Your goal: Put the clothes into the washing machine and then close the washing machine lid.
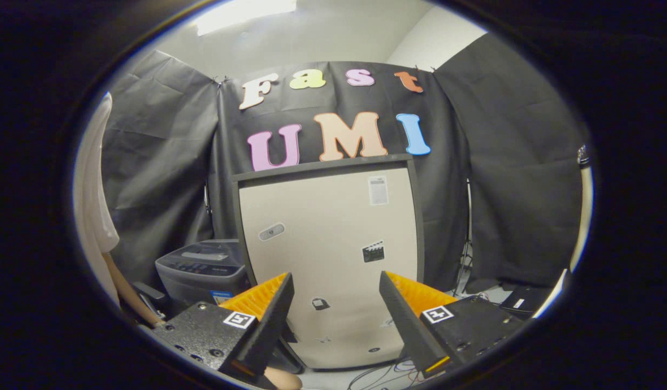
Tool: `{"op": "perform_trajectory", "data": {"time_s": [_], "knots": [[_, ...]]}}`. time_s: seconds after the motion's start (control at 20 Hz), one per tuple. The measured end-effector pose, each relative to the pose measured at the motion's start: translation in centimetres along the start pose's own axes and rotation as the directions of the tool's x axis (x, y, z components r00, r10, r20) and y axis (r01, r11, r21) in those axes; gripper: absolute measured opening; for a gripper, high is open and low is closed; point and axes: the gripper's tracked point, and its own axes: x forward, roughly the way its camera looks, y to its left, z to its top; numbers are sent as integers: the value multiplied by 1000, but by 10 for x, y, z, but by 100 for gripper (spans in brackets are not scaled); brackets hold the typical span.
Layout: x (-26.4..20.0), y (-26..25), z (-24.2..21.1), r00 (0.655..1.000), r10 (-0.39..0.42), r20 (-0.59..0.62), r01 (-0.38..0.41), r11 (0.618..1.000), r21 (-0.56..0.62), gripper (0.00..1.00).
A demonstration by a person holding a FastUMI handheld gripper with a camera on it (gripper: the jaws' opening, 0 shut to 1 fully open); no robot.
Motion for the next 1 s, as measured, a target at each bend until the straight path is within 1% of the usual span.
{"op": "perform_trajectory", "data": {"time_s": [0.25, 0.4, 0.5, 0.85, 1.0], "knots": [[-1, -8, -9, 1000, -3, -16, 4, 999, 53, 96], [0, -5, -15, 999, 12, -44, -10, 999, 39, 96], [2, -7, -20, 998, 1, -67, 0, 1000, 14, 96], [2, -16, -19, 998, -35, -60, 36, 999, 17, 96], [3, -11, -19, 998, -33, -55, 32, 999, -17, 96]]}}
